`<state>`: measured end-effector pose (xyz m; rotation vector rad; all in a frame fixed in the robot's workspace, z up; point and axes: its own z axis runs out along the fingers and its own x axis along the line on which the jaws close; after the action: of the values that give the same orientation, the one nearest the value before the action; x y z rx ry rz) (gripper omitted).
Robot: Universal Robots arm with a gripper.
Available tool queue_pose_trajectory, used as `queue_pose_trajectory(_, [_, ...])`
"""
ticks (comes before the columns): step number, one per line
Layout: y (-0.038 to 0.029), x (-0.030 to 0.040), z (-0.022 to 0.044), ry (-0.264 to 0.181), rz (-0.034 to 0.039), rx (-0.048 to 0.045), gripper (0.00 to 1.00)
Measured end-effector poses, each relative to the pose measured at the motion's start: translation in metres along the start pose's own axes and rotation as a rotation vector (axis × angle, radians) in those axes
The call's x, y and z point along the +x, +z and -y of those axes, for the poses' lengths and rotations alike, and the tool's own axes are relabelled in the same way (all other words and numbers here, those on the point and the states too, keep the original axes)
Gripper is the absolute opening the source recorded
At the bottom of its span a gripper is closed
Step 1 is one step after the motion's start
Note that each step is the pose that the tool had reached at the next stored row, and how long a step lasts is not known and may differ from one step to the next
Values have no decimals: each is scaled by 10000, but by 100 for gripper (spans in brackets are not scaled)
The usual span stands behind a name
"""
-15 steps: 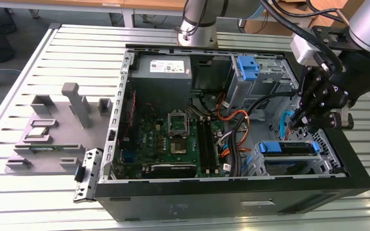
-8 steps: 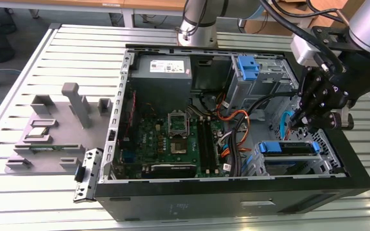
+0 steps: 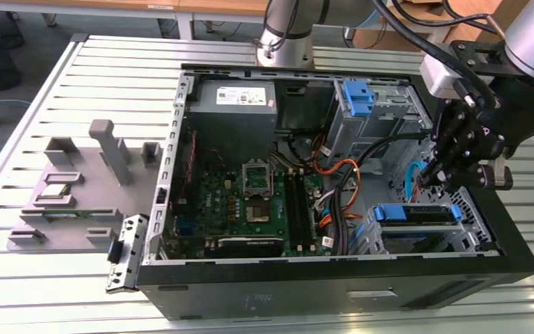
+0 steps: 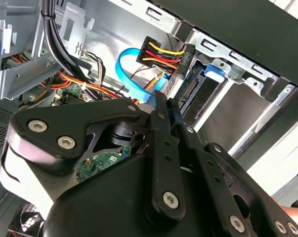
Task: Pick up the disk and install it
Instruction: 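Insert the first disk wire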
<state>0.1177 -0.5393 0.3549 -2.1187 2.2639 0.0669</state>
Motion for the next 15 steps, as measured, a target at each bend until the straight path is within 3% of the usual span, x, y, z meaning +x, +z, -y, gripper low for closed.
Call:
queue_pose_trajectory(6, [-1, 13, 1, 0, 0, 0, 16])
queue_pose_trajectory(11, [-3, 69, 5, -1, 2, 14, 16])
queue_pose_trajectory(13, [-4, 109, 7, -5, 6, 70, 16])
queue_pose_trajectory(15, [-2, 142, 5, -12, 12, 186, 16])
